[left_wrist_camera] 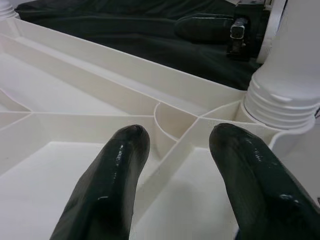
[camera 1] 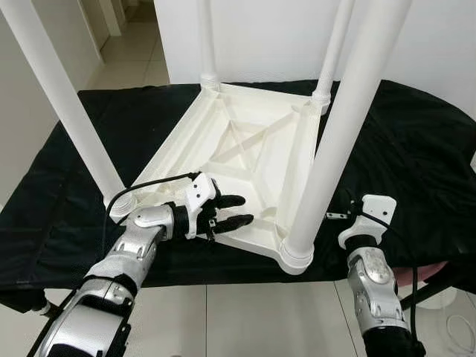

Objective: Building children table

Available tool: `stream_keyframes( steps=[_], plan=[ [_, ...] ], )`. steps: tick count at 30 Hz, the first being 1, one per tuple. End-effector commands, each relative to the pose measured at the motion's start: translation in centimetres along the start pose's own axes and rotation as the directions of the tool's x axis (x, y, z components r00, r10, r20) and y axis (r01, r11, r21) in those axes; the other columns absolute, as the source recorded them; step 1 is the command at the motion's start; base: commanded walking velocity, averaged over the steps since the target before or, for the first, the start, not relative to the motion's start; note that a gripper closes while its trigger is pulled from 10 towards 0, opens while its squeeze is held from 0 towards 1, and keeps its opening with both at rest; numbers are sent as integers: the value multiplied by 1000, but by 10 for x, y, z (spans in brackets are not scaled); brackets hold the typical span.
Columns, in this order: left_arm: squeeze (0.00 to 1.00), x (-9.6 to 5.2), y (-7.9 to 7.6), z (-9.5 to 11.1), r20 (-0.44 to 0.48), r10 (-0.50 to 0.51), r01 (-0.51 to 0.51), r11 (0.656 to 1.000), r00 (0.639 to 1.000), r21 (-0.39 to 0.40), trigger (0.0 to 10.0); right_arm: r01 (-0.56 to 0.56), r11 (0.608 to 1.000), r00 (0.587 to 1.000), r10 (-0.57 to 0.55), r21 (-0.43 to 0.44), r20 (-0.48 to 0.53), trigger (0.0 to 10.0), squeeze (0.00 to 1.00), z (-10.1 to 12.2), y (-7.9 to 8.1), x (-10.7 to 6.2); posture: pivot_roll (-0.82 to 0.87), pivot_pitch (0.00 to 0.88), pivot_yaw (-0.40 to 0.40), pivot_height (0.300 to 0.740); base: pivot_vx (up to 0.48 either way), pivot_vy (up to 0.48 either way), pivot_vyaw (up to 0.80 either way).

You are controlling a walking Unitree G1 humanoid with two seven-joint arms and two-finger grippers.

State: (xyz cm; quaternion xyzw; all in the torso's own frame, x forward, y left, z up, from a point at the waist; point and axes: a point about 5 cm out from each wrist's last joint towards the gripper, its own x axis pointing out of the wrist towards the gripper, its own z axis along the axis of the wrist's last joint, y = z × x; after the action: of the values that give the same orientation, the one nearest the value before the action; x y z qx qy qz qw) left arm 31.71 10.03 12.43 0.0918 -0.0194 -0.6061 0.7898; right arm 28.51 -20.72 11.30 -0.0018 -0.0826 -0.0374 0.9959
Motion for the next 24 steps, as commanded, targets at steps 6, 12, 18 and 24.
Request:
stream_keyframes(
  steps=[6, 12, 18, 24],
  plan=[
    [0, -9, -18, 1, -29, -140, 141, 990, 990, 15, 10000, -1, 1000, 1000, 1, 11, -26, 10000, 0, -6, -4, -12, -128, 0, 43, 740, 0, 0, 0],
    [0, -10, -34, -3, -53, -115, 116, 993, 992, -1, 10000, 7, 1000, 999, -7, 10, -37, 10000, 0, -8, -9, -18, -129, 0, 39, 740, 0, 0, 0],
    [0, -4, -33, -12, -126, -51, 49, 999, 991, -19, 10000, 10, 1000, 1000, -10, 7, -26, 10000, 0, -4, -9, -12, -128, 0, 32, 740, 0, 0, 0],
    [0, 4, -21, -13, -194, 71, -70, 997, 978, 12, 10000, 11, 1000, 1000, -11, 8, -15, 10000, 0, -1, -9, -8, -129, 0, 32, 740, 0, 0, 0]
  ],
)
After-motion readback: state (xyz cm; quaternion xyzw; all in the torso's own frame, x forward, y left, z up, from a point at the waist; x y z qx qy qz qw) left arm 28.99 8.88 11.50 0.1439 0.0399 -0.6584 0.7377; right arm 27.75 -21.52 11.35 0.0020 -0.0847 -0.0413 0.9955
